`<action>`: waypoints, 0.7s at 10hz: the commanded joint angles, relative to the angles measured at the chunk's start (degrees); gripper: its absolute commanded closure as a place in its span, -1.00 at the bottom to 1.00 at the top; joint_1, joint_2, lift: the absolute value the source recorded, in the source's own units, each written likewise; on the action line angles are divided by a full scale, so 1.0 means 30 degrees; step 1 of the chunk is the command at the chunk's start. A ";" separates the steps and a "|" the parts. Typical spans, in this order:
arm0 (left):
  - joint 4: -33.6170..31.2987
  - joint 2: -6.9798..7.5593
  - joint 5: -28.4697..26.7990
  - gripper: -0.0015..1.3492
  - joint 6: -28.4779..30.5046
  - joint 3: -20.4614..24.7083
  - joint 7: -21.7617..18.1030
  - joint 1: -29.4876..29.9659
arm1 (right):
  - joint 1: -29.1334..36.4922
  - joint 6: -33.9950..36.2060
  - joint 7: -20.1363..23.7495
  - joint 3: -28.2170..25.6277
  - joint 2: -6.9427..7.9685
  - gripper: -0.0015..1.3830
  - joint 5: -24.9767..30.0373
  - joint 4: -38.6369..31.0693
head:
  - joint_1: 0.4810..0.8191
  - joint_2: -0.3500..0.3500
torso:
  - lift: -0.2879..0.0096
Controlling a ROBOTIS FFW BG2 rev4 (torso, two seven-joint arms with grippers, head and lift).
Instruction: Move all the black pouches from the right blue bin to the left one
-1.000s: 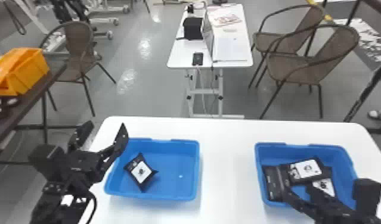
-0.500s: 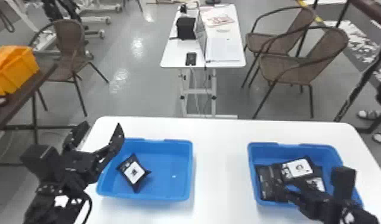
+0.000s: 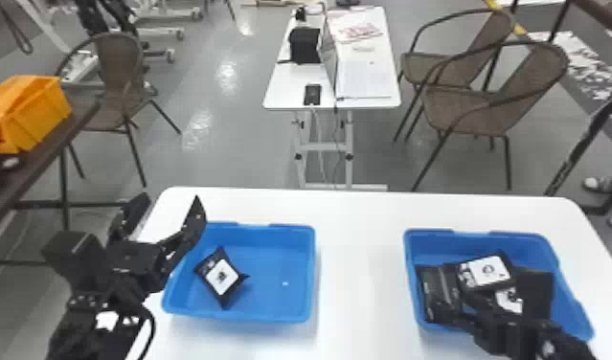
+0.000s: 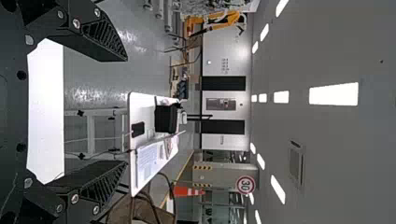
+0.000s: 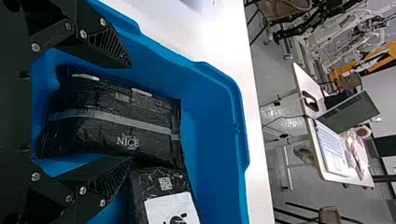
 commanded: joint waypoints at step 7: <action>0.0322 -0.0050 0.0373 -0.61 -0.0601 -0.0151 0.0003 -0.0027 | -0.0456 0.2358 0.0088 0.0316 -0.0381 0.85 -0.0987 0.0374 | 0.27 0.28 | 1.00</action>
